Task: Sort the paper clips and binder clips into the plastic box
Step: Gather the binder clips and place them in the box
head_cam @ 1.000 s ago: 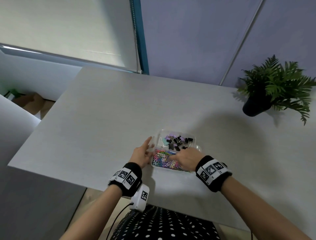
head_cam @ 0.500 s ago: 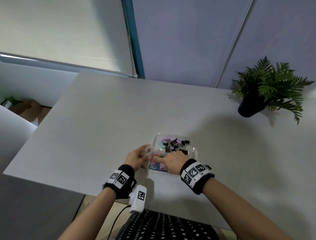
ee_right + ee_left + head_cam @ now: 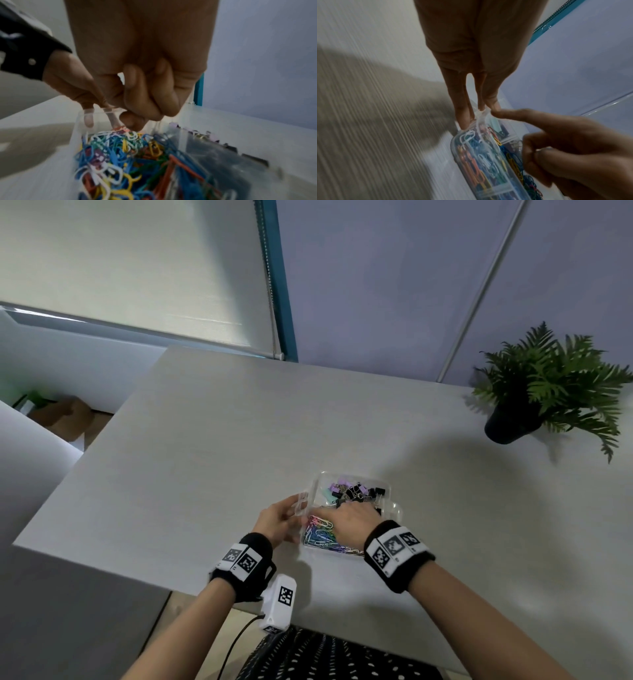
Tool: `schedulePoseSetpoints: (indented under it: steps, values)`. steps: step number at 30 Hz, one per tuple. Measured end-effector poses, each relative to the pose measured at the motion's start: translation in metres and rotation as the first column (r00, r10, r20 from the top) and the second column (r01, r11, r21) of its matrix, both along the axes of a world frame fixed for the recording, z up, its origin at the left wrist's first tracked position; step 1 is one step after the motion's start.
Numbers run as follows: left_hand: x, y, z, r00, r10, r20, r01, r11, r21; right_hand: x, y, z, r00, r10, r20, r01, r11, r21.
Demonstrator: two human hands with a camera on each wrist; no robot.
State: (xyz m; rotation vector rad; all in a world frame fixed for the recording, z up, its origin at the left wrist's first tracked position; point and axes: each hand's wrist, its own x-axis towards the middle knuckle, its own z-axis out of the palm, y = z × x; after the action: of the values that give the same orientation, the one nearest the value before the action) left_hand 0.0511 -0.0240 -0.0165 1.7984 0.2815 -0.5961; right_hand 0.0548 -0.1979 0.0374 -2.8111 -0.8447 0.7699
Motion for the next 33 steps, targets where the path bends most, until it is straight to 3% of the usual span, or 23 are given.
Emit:
schedulePoseSetpoints:
  steps: [9, 13, 16, 18, 20, 23, 26, 33]
  values:
    - [0.0, 0.001, 0.0, 1.0, 0.008, 0.003, -0.008, 1.0, -0.009, -0.01, -0.019, -0.015, 0.996, 0.058, -0.065, -0.062, 0.996, -0.061]
    - [0.0, 0.002, -0.001, 1.0, 0.011, -0.01, -0.011, 1.0, -0.02, -0.015, -0.034, -0.005, 0.997, 0.038, -0.065, -0.038, 0.999, 0.01]
    - [0.0, 0.002, 0.002, 1.0, -0.014, -0.014, 0.013, 1.0, -0.021, -0.024, -0.051, -0.001, 0.994, -0.105, 0.006, 0.103, 0.983, 0.153]
    - [0.0, 0.002, 0.002, 1.0, -0.018, -0.013, 0.018, 0.999, -0.032, -0.033, -0.067, -0.005, 0.941, -0.327, 0.093, 0.285, 0.908, 0.308]
    - [0.0, 0.001, 0.0, 1.0, -0.01, -0.02, 0.009, 0.999, -0.048, -0.042, -0.083, -0.014, 0.817, -0.562, 0.132, 0.457, 0.769, 0.447]
    - [0.001, -0.007, -0.001, 0.999, -0.018, -0.039, 0.016, 0.998, -0.065, -0.053, -0.094, -0.032, 0.624, -0.78, -0.048, 0.706, 0.536, 0.462]
    - [0.005, -0.016, 0.0, 0.998, -0.034, -0.054, 0.029, 0.996, -0.083, -0.054, -0.092, -0.044, 0.513, -0.805, -0.296, 0.831, 0.38, 0.407]
    - [0.024, -0.03, -0.001, 0.998, 0.005, -0.055, -0.008, 0.999, -0.048, -0.033, -0.106, -0.05, 0.443, -0.791, -0.423, 0.868, 0.259, 0.423]
